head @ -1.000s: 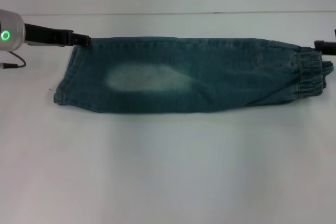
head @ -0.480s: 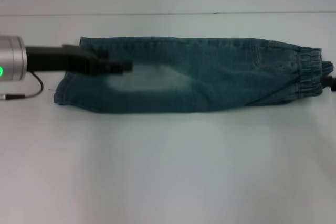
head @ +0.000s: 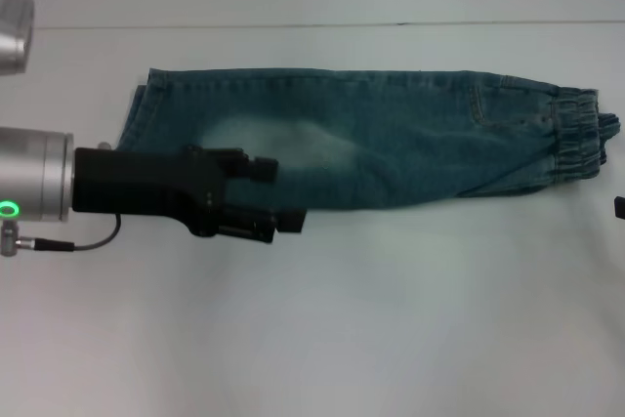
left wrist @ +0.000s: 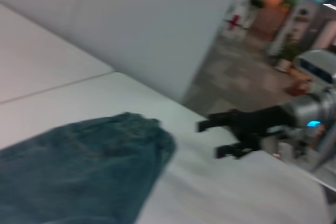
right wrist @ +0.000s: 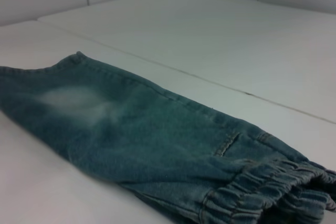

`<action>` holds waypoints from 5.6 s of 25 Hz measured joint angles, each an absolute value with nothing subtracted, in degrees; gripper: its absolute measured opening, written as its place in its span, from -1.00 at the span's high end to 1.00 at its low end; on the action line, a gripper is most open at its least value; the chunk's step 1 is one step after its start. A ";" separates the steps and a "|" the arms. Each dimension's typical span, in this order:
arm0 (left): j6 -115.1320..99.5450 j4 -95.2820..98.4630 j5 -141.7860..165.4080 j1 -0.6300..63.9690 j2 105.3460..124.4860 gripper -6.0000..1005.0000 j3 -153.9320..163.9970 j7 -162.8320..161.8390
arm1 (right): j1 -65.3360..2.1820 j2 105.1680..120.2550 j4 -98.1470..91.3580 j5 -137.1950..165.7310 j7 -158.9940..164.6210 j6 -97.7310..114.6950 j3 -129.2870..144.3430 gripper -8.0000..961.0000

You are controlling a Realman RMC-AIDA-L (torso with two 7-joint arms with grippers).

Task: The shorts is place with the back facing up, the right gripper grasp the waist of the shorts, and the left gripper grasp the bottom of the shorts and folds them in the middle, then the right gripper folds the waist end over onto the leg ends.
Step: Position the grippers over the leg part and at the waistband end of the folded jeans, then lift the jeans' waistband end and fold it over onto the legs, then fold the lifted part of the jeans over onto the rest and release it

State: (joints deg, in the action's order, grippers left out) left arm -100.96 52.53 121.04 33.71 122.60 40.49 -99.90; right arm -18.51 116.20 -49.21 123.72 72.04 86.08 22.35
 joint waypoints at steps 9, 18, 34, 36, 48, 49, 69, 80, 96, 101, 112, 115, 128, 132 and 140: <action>-104.47 51.89 120.38 34.03 123.06 -0.84 40.51 -100.39 | -20.63 115.86 -41.41 123.66 65.16 79.34 21.04 -0.91; -105.07 51.72 119.89 33.95 124.04 -0.84 40.62 -100.39 | -24.89 115.69 -36.92 125.01 64.34 73.72 23.88 -0.91; -104.77 50.28 118.21 33.25 124.09 -0.83 40.69 -99.35 | -26.50 115.64 -34.21 127.77 60.87 69.55 28.63 -0.78; -104.57 49.80 118.21 33.39 124.05 -0.83 40.69 -98.89 | -26.17 115.63 -34.41 127.81 60.30 69.77 28.63 -0.34; -100.13 45.70 116.56 34.41 124.33 -0.83 41.65 -96.54 | -24.39 116.72 -37.07 127.37 58.06 72.46 27.12 0.64; -98.81 44.60 115.75 34.46 124.33 -0.83 42.29 -95.89 | -23.89 117.12 -38.11 127.37 58.04 73.31 27.03 0.66; -62.19 10.12 85.63 45.36 124.64 0.44 59.18 -74.20 | -18.57 119.89 -53.16 126.25 63.03 92.38 22.67 0.88; -59.47 -0.23 83.69 48.98 124.63 0.99 56.12 -69.93 | -19.00 119.53 -56.04 122.00 67.13 96.93 22.36 0.88; -59.32 -9.04 84.17 50.21 124.63 0.98 46.81 -58.01 | -21.26 119.49 -57.36 112.85 71.22 98.51 22.56 0.88; -59.25 -10.38 84.21 50.31 124.63 0.98 45.28 -56.16 | -25.86 119.22 -53.60 109.82 72.68 98.08 22.92 0.88; -58.67 -14.19 84.47 50.37 124.63 0.98 41.50 -48.91 | -38.92 119.02 -38.59 110.06 71.41 88.45 32.75 0.88; -58.77 -12.59 84.50 48.30 124.63 0.98 40.87 -46.70 | -40.40 119.35 -37.86 110.03 71.30 85.18 36.40 0.88; -77.92 26.83 83.94 17.12 124.13 0.98 33.12 -52.84 | -45.22 118.65 -37.52 111.69 74.61 78.66 46.05 0.88; -83.05 31.43 84.10 13.01 124.08 0.98 27.50 -55.30 | -49.05 119.26 -37.28 117.26 77.15 74.73 53.59 0.88; -86.22 32.48 84.30 9.67 124.18 0.98 23.61 -55.89 | -59.73 119.90 -35.02 122.82 82.00 64.73 73.04 0.88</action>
State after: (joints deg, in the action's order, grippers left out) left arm -86.22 32.48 84.30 9.67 124.18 23.61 -55.89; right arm -59.73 119.90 -35.02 122.82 82.00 64.73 73.04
